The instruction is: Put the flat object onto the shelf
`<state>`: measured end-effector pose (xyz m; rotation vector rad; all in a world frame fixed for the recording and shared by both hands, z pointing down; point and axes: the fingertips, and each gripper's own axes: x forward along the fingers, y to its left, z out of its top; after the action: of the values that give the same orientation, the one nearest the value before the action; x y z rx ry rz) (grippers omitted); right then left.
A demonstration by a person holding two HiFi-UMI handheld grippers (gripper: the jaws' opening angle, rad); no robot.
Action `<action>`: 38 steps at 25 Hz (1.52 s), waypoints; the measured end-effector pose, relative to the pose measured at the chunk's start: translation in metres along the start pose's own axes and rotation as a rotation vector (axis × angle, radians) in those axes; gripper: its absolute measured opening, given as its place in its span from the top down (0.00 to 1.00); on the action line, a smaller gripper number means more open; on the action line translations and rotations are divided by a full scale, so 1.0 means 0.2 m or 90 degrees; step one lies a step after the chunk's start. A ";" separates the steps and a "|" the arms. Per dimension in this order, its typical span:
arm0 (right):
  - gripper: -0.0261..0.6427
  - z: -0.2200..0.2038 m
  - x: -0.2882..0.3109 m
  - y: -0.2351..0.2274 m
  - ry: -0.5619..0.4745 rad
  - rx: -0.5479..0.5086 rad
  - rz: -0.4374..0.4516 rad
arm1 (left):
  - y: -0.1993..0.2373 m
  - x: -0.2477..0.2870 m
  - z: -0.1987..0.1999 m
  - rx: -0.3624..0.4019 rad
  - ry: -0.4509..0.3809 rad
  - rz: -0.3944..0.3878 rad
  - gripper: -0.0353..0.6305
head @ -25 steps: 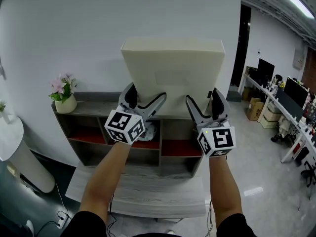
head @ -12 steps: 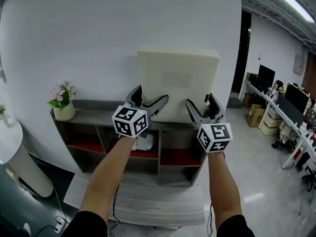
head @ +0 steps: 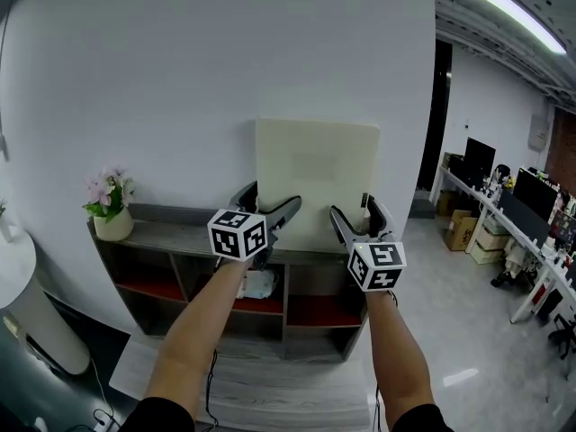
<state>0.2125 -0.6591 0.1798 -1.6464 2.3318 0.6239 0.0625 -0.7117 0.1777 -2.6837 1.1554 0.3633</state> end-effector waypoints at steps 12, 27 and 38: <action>0.39 -0.06 0.12 -0.08 0.049 -0.034 -0.018 | 0.02 0.07 0.00 0.036 -0.042 0.051 0.25; 0.38 -0.04 0.09 -0.06 0.060 -0.038 -0.016 | -0.01 0.03 0.01 0.090 -0.001 0.035 0.25; 0.38 0.05 -0.06 0.00 0.029 -0.055 -0.037 | 0.02 -0.20 0.12 0.076 -0.050 0.076 0.24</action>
<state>0.2156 -0.6445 0.1765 -1.7762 2.3092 0.6923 0.0298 -0.6805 0.1663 -2.4830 1.2756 0.4004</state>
